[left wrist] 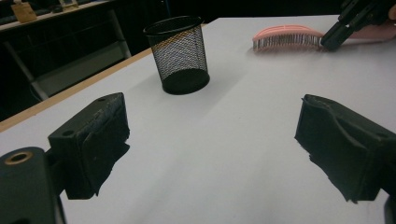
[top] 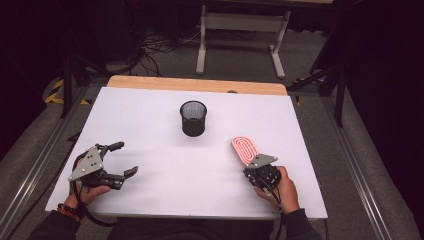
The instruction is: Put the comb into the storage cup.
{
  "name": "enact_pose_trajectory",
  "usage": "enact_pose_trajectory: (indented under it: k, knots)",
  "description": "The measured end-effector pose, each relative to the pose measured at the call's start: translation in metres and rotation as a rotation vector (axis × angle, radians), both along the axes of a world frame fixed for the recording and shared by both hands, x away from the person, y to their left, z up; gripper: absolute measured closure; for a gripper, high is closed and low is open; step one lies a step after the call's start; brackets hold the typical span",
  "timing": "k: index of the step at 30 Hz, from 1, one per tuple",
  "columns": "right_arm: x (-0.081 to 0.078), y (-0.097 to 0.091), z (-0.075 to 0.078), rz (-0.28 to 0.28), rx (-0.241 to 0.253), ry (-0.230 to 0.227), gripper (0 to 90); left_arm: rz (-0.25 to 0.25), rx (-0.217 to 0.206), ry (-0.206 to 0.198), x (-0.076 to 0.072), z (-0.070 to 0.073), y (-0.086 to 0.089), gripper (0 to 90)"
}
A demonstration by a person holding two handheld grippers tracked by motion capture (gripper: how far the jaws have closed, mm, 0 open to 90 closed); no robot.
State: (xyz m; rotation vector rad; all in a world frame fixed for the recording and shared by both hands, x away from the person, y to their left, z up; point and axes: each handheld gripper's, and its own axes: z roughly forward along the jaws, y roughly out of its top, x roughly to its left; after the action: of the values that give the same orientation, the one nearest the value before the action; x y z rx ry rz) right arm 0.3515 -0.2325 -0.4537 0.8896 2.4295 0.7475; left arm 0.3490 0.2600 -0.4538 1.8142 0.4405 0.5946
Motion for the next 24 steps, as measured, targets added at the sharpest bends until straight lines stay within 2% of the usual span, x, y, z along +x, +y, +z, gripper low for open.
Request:
enact_pose_trajectory:
  k: [9,17,24]
  knots:
    - [-0.002,-0.013,-0.001,-0.021,-0.002,0.014,83.6,-0.007,0.001,0.006,0.000,0.000,-0.001,10.4]
    - [-0.002,-0.012,-0.001,-0.021,-0.003,0.013,82.3,-0.009,0.000,0.011,0.000,0.000,-0.001,10.4]
    - [-0.006,-0.010,0.006,0.000,0.019,-0.006,79.5,0.001,0.009,0.001,0.000,0.000,0.001,10.2]
